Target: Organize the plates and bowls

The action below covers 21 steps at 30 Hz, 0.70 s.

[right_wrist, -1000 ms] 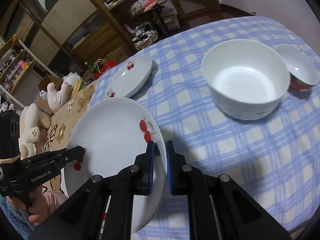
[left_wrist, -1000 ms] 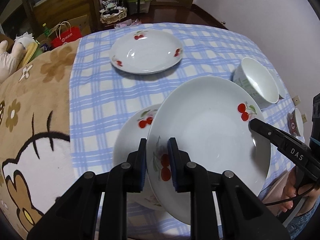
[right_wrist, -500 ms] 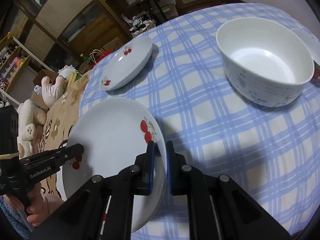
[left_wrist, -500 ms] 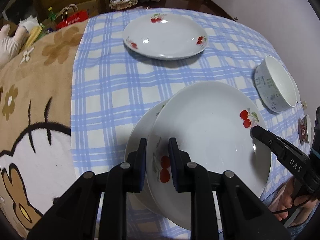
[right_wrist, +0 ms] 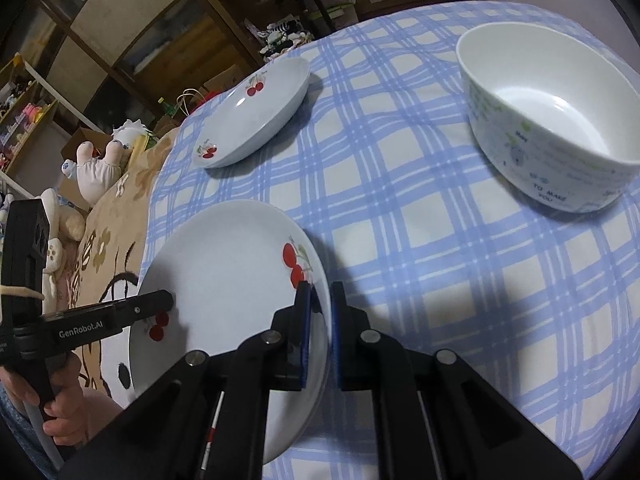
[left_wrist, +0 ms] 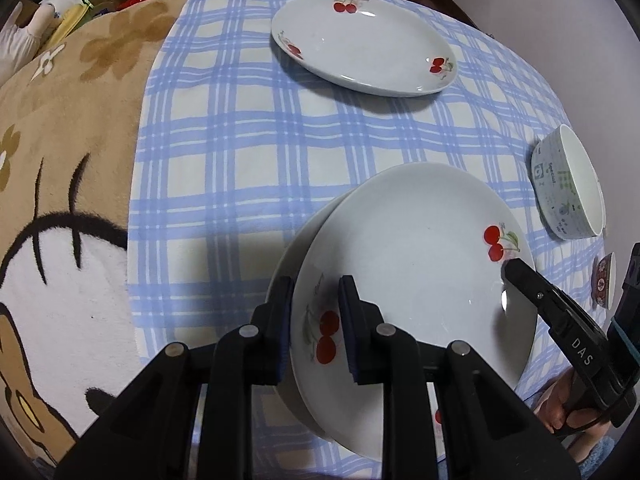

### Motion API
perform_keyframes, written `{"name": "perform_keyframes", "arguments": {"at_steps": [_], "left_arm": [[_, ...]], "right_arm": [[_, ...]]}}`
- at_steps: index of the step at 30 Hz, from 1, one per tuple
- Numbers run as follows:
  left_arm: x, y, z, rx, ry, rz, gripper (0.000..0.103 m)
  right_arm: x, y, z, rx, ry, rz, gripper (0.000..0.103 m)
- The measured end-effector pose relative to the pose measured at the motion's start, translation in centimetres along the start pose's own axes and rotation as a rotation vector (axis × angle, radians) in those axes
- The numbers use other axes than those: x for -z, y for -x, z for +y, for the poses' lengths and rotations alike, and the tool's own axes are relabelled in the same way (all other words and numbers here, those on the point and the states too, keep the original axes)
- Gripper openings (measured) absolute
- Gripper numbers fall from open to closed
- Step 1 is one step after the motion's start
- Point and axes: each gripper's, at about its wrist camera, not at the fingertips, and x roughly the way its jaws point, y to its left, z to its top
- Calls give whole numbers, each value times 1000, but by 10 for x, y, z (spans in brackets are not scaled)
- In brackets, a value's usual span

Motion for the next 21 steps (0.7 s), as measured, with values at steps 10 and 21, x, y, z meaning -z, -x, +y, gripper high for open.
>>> {"name": "perform_keyframes", "arguments": {"at_steps": [10, 21], "left_arm": [[3, 0, -2, -23, -19, 16, 23], [7, 4, -2, -52, -17, 19, 23]], "right_arm": [[3, 3, 1, 7, 0, -18, 11], [6, 10, -1, 7, -1, -26, 10]]}}
